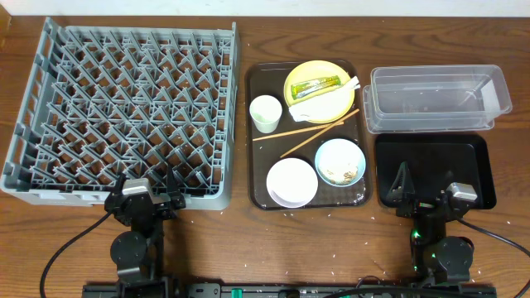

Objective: Sort waste into correct bins and load items into the dishwasher

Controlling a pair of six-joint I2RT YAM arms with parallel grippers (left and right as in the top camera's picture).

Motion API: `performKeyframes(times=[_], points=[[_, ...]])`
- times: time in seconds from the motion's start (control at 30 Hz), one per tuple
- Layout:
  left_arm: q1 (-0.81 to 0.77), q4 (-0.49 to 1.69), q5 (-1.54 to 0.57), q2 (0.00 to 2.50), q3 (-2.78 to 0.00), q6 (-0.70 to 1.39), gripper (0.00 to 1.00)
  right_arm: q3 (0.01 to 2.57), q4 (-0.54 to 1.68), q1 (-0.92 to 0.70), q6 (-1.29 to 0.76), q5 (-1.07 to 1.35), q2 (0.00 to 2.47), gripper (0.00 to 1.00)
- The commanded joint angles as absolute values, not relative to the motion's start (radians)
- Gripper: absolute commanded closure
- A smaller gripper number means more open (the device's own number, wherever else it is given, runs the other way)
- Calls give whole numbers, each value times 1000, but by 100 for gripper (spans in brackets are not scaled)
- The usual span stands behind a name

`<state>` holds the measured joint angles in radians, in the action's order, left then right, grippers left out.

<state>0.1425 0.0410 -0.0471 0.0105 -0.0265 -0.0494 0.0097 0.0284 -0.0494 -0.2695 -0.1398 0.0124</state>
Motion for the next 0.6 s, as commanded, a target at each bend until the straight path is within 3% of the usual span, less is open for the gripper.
performKeyframes(times=[0.0,0.57], points=[[147,66,-42,4,-4,-49,5,6,14,-57,-275,-112,5,1],[147,66,-41,4,-4,-49,5,99,20,-57,-275,79,56,1]])
